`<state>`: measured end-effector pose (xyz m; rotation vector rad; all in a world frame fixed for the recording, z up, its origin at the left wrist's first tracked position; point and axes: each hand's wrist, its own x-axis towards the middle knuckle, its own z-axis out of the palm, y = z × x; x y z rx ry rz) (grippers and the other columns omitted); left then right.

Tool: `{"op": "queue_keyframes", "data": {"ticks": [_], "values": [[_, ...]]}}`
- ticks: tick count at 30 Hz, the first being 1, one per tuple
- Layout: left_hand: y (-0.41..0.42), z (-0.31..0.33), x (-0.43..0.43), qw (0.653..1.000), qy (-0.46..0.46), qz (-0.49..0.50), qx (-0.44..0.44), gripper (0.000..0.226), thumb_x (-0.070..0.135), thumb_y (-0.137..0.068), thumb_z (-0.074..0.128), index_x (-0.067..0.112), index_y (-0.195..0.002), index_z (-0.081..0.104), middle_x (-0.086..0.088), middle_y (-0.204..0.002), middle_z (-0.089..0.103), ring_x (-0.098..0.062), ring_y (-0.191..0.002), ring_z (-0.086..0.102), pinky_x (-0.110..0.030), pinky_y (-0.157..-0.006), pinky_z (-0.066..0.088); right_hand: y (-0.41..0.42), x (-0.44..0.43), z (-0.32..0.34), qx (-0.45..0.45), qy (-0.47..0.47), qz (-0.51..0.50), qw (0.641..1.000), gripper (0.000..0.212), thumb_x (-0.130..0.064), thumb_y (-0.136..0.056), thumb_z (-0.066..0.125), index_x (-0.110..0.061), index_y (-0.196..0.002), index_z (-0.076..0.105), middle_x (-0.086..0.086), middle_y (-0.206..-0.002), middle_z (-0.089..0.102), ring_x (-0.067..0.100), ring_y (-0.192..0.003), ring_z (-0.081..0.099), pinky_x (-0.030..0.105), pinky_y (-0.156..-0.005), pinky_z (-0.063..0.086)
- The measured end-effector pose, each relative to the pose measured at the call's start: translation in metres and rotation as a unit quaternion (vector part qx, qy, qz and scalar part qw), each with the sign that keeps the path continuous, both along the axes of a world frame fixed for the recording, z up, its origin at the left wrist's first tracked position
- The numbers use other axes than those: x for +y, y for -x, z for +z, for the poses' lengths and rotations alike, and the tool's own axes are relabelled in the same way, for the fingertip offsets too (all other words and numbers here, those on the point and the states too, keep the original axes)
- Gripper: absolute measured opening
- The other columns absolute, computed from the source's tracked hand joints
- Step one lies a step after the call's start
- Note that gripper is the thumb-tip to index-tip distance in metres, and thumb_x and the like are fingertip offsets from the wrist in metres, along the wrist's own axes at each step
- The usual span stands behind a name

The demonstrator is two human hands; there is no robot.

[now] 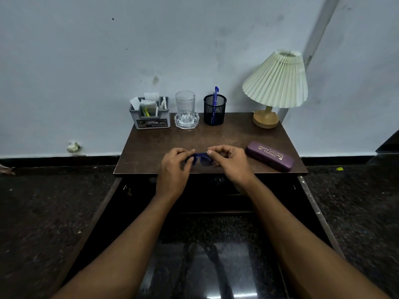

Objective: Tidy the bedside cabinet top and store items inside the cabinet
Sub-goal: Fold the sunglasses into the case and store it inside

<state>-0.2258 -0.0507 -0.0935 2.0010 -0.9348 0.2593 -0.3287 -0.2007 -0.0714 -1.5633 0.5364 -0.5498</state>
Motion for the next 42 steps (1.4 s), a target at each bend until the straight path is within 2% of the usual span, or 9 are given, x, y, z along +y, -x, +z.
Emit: {"op": "queue_keyframes", "data": {"ticks": [5, 8, 11, 13, 15, 24, 33, 38, 42], "values": [[0.002, 0.003, -0.003, 1.000, -0.006, 0.010, -0.025, 0.016, 0.020, -0.090, 0.069, 0.018, -0.105, 0.075, 0.008, -0.100, 0.067, -0.007, -0.087, 0.065, -0.022, -0.076, 0.053, 0.000, 0.005, 0.012, -0.007, -0.037, -0.006, 0.999, 0.023, -0.018, -0.089, 0.076, 0.003, -0.100, 0.074, 0.012, -0.082, 0.074, 0.003, -0.060, 0.063, 0.019, -0.060, 0.052], [0.003, 0.003, -0.013, 0.986, 0.086, 0.002, 0.146, 0.011, 0.010, -0.089, 0.070, 0.013, -0.099, 0.073, 0.004, -0.092, 0.072, -0.008, -0.083, 0.069, -0.021, -0.076, 0.056, -0.005, 0.006, 0.017, -0.024, -0.091, -0.022, 0.995, 0.028, -0.031, -0.091, 0.074, -0.004, -0.096, 0.076, 0.013, -0.089, 0.077, 0.011, -0.066, 0.062, 0.024, -0.062, 0.051], [0.010, 0.013, -0.024, 0.811, 0.292, -0.030, 0.506, 0.005, 0.000, -0.092, 0.064, 0.002, -0.095, 0.067, -0.008, -0.088, 0.074, -0.018, -0.083, 0.071, -0.025, -0.081, 0.061, -0.009, 0.001, 0.014, -0.019, -0.117, -0.058, 0.991, 0.022, -0.028, -0.096, 0.067, -0.008, -0.098, 0.076, 0.012, -0.095, 0.076, 0.012, -0.071, 0.062, 0.021, -0.060, 0.050], [0.011, 0.016, -0.023, 0.709, 0.376, -0.055, 0.594, 0.007, -0.002, -0.094, 0.060, 0.002, -0.093, 0.065, -0.011, -0.088, 0.075, -0.019, -0.084, 0.073, -0.029, -0.085, 0.060, -0.008, 0.000, 0.007, 0.002, -0.130, -0.039, 0.991, 0.018, -0.025, -0.095, 0.068, -0.009, -0.100, 0.075, 0.015, -0.101, 0.075, 0.015, -0.074, 0.063, 0.025, -0.064, 0.052], [0.011, 0.018, -0.022, 0.670, 0.401, -0.078, 0.620, 0.011, -0.002, -0.095, 0.058, 0.005, -0.096, 0.067, -0.010, -0.090, 0.077, -0.018, -0.086, 0.075, -0.030, -0.087, 0.059, -0.006, 0.004, 0.002, 0.008, -0.161, -0.006, 0.987, 0.013, -0.021, -0.095, 0.068, -0.009, -0.098, 0.073, 0.016, -0.101, 0.074, 0.015, -0.073, 0.066, 0.026, -0.067, 0.056], [0.003, 0.016, -0.022, 0.750, 0.328, -0.020, 0.574, 0.030, -0.018, -0.090, 0.046, 0.004, -0.102, 0.062, -0.015, -0.089, 0.071, -0.015, -0.067, 0.073, -0.029, -0.074, 0.062, -0.013, 0.000, -0.007, -0.031, -0.136, -0.038, 0.990, 0.007, -0.001, -0.093, 0.066, -0.003, -0.097, 0.072, 0.010, -0.089, 0.074, 0.015, -0.079, 0.069, 0.019, -0.071, 0.059], [-0.015, -0.011, -0.015, 0.835, 0.245, 0.110, 0.479, 0.017, 0.009, -0.093, 0.067, 0.003, -0.108, 0.069, -0.009, -0.094, 0.071, -0.011, -0.071, 0.067, -0.022, -0.070, 0.060, -0.031, -0.003, -0.042, 0.039, 0.003, -0.124, 0.991, 0.016, -0.005, -0.092, 0.068, -0.007, -0.108, 0.071, 0.009, -0.100, 0.074, 0.017, -0.092, 0.070, 0.032, -0.090, 0.058], [-0.019, -0.023, -0.016, 0.874, 0.185, 0.167, 0.418, 0.019, 0.015, -0.091, 0.069, 0.004, -0.106, 0.073, -0.001, -0.083, 0.073, -0.009, -0.061, 0.068, -0.026, -0.070, 0.060, -0.031, -0.001, -0.045, 0.068, 0.082, -0.139, 0.985, 0.011, -0.007, -0.091, 0.069, -0.005, -0.102, 0.074, -0.012, -0.079, 0.064, -0.007, -0.070, 0.058, 0.001, -0.068, 0.044], [-0.021, -0.024, -0.015, 0.894, 0.127, 0.194, 0.384, 0.023, 0.024, -0.085, 0.071, 0.012, -0.104, 0.075, 0.004, -0.078, 0.074, -0.015, -0.072, 0.074, -0.037, -0.080, 0.063, -0.033, 0.003, -0.047, 0.090, 0.100, -0.142, 0.981, 0.011, -0.013, -0.089, 0.072, -0.011, -0.099, 0.075, -0.008, -0.083, 0.070, 0.005, -0.076, 0.066, 0.021, -0.081, 0.056]]}}
